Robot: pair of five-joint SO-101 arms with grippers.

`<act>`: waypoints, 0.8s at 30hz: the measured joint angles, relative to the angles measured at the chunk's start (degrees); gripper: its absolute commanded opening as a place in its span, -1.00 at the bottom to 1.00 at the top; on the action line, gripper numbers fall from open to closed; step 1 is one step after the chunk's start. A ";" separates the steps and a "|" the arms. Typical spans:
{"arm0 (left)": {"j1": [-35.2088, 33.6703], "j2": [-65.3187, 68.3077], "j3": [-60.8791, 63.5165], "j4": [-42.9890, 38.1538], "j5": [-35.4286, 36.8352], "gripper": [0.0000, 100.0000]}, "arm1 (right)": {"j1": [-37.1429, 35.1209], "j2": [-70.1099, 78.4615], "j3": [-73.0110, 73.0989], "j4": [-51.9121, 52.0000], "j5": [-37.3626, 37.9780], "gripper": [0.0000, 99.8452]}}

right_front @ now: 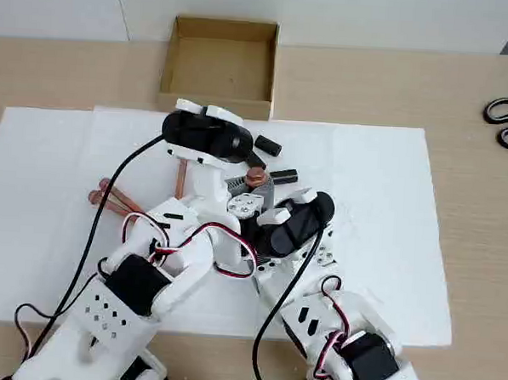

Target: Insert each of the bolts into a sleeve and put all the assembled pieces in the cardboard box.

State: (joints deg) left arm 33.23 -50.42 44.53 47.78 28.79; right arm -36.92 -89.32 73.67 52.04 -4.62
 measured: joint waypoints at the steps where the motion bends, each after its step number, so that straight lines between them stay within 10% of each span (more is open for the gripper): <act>1: 0.00 0.00 0.00 0.62 0.00 -0.99 | -0.18 0.00 0.00 0.00 0.00 -0.99; 24: 1.32 -0.09 2.99 6.95 0.00 -0.99 | -0.26 -0.09 0.00 0.00 0.00 -0.99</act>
State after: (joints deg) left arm 34.55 -50.51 47.52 54.73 28.79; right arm -37.19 -89.41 73.67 52.04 -4.62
